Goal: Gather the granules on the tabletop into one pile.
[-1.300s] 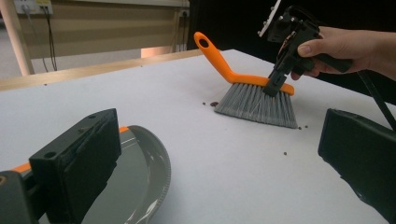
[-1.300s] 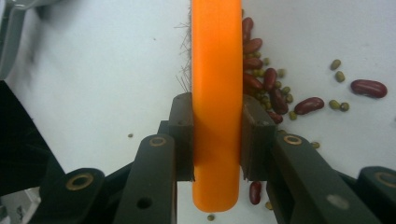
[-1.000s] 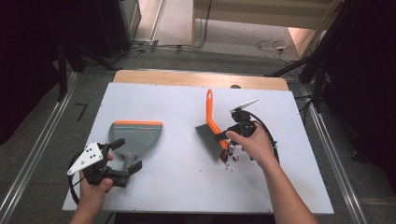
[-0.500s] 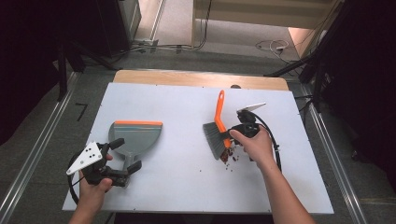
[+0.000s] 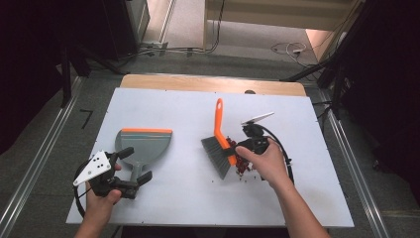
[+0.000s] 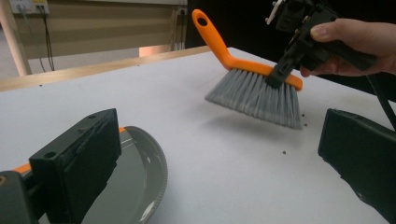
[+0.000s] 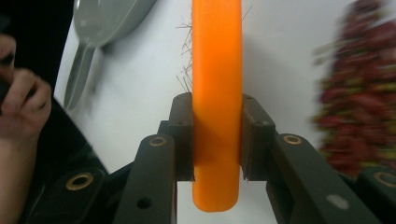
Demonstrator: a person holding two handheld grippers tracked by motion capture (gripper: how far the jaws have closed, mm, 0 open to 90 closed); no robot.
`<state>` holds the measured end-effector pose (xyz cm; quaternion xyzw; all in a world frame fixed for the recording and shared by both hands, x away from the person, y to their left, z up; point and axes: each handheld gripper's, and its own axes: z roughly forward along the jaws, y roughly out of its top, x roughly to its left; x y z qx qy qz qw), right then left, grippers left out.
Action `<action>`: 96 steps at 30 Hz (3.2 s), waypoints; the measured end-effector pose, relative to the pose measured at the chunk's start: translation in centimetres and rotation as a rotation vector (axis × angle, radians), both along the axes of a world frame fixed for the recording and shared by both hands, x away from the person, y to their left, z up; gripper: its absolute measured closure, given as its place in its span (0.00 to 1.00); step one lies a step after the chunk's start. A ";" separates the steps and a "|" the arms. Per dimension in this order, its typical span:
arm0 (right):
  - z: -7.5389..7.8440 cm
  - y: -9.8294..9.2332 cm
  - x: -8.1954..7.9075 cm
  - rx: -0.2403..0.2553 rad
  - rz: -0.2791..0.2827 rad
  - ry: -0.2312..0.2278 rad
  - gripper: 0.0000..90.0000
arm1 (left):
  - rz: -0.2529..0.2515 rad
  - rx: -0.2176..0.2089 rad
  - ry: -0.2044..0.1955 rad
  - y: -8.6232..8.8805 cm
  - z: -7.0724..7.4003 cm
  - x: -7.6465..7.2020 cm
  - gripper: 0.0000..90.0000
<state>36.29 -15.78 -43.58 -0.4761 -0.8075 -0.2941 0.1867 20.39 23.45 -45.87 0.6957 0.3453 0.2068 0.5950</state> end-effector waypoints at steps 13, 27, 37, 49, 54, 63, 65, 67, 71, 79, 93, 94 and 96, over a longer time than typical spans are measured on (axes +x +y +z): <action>-3.0 -1.2 0.3 -0.016 0.038 0.035 0.76 | 0.005 -0.003 0.001 0.3 -0.1 0.0 0.00; 0.3 -6.0 2.5 0.028 -0.058 -0.034 0.76 | 0.006 -0.004 0.006 0.1 -0.1 0.0 0.00; 4.6 -7.8 5.1 -0.275 -0.027 -0.365 0.76 | 0.002 -0.004 0.005 0.0 -0.1 0.1 0.00; 1.2 -4.2 4.0 -0.502 -0.068 -0.375 0.76 | 0.007 -0.005 0.001 0.2 -0.1 -0.1 0.00; 1.2 -2.4 3.3 -0.510 -0.045 -0.369 0.76 | 0.002 -0.004 -0.002 0.2 0.0 -0.1 0.00; 1.3 -2.3 3.0 -0.458 -0.031 -0.344 0.76 | 0.008 -0.005 0.000 0.3 0.0 -0.1 0.00; 1.5 -2.5 3.0 -0.455 -0.035 -0.354 0.76 | 0.008 -0.005 -0.001 0.3 0.0 -0.1 0.00; 1.9 -3.1 2.8 -0.436 -0.030 -0.362 0.76 | 0.008 -0.005 -0.001 0.3 0.0 -0.1 0.00; 2.8 -4.6 1.7 -0.385 0.088 -0.354 0.76 | 0.012 -0.008 0.003 0.4 -0.1 0.0 0.00; 2.6 -5.7 -1.1 -0.335 0.399 -0.324 0.76 | 0.007 0.000 0.005 0.0 -0.1 0.0 0.00; 0.8 -4.7 -0.5 -0.299 0.655 -0.319 0.76 | 0.001 0.001 0.010 -0.2 -0.2 0.1 0.00; 0.8 -4.6 -0.2 -0.300 0.668 -0.328 0.76 | 0.002 0.000 0.011 -0.2 -0.3 0.1 0.00; 0.9 -4.5 0.2 -0.304 0.658 -0.330 0.76 | 0.003 -0.001 0.011 -0.2 -0.3 0.1 0.00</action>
